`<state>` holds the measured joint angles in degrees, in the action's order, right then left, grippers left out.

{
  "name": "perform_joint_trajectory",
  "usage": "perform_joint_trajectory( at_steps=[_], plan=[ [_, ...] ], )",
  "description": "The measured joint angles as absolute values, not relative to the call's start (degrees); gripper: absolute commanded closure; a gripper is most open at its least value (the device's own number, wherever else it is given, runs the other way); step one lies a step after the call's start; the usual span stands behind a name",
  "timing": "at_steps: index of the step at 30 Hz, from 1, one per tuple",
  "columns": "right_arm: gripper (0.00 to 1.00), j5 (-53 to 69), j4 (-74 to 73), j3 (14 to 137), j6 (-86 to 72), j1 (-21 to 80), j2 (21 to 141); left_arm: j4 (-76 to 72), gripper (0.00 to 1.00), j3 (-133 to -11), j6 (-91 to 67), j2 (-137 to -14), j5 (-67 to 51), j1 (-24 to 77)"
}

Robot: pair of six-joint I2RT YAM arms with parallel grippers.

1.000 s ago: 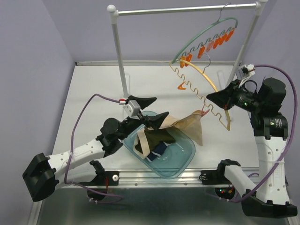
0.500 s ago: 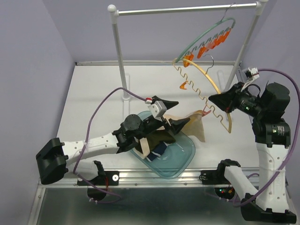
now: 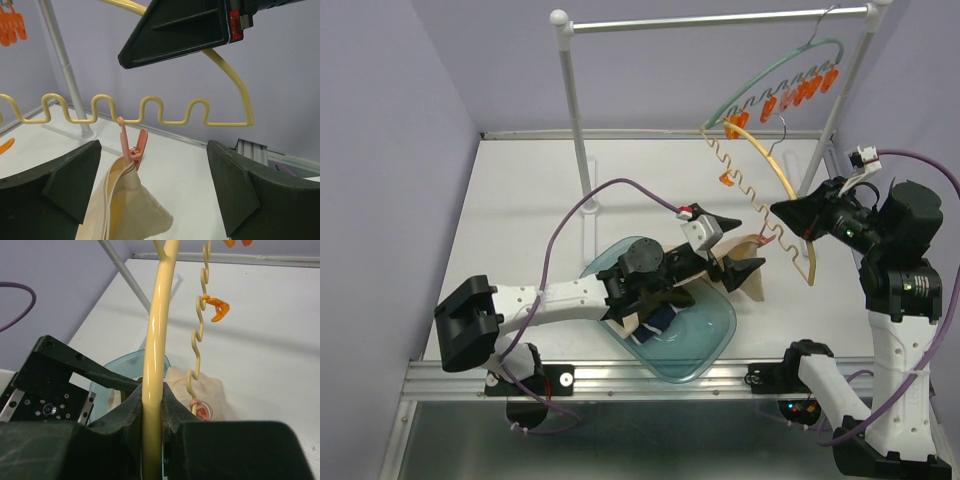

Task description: Remove the underwear clipped to the hanger

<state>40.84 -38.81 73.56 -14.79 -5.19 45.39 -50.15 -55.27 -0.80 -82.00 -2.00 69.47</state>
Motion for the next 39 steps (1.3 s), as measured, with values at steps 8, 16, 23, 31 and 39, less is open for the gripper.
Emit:
perform_joint_trajectory(
  at_steps=[8,16,23,31,39],
  plan=[
    [0.99,39.68,-39.03,73.56,-15.29,-5.19,45.3,-47.16,0.01,-58.15,1.72,-87.37,-1.5,70.54],
    [0.99,39.59,-39.05,73.56,-16.12,-5.19,44.91,-45.04,0.03,-62.04,4.21,-93.32,2.74,70.94],
    [0.99,39.66,-39.03,73.54,-16.58,-5.19,44.75,-44.49,0.06,-65.34,5.52,-96.33,7.49,70.94],
    [0.99,39.94,-39.05,73.52,-16.8,-5.19,44.27,-45.5,0.14,-66.52,6.61,-97.08,8.97,70.94],
    [0.99,40.4,-39.03,73.49,-16.95,-5.19,44.25,-46.52,0.45,-67.55,6.98,-99.07,8.43,70.94]
  ],
)
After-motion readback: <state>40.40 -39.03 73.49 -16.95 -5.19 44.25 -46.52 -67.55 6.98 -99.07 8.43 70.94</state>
